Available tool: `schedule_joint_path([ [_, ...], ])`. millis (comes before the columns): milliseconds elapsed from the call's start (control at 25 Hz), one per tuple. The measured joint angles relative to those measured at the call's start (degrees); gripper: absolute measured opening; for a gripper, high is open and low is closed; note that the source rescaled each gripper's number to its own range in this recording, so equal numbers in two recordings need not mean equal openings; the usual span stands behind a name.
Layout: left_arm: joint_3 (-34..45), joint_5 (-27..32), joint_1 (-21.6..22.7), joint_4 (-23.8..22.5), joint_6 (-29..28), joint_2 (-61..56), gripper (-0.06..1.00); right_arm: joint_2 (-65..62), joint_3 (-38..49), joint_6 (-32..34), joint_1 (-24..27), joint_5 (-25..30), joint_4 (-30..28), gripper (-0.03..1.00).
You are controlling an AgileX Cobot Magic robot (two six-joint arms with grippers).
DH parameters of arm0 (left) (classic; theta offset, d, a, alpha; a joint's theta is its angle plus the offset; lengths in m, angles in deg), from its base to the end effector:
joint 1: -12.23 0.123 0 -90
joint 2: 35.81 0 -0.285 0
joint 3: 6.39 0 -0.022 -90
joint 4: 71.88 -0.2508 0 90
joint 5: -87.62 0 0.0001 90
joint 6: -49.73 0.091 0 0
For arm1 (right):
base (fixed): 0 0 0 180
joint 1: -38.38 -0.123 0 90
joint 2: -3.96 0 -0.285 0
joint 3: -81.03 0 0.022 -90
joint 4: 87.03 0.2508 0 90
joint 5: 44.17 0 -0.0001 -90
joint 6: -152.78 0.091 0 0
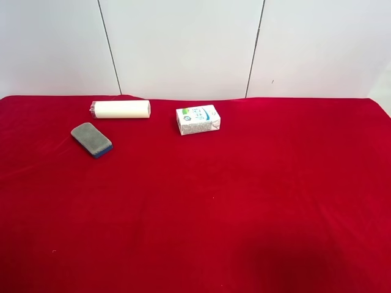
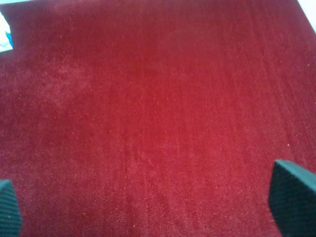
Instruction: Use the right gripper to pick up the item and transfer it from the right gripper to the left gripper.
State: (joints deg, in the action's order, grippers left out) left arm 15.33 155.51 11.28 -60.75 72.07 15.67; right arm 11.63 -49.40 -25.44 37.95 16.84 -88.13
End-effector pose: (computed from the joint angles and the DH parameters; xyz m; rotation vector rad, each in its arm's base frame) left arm 0.1126 -0.0182 0.3702 0.4807 2.3904 -0.0875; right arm -0.0033 -0.0016 0.2721 0.0251 2.0635 0.0007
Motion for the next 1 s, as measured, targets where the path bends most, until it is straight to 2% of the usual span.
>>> schedule_joint_path([
  [200, 6.59, 0.0, 0.0, 0.0, -0.38, -6.11, 0.99, 0.0, 0.0, 0.0, 0.0, 0.0, 0.0, 1.0],
  [360, 12.34, -0.26, 0.0, 0.0, -3.5, -12.22, 0.99, 0.0, 0.0, 0.0, 0.0, 0.0, 0.0, 1.0],
  [520, 17.04, -2.47, 0.0, 0.0, -7.27, -19.13, 0.99, 0.0, 0.0, 0.0, 0.0, 0.0, 0.0, 1.0],
  [760, 23.39, -8.45, 0.0, -1.61, -9.06, -27.94, 0.99, 0.0, 0.0, 0.0, 0.0, 0.0, 0.0, 1.0],
  [1000, 25.75, -7.87, 0.0, -3.74, -13.86, -34.21, 0.99, 0.0, 0.0, 0.0, 0.0, 0.0, 0.0, 1.0],
])
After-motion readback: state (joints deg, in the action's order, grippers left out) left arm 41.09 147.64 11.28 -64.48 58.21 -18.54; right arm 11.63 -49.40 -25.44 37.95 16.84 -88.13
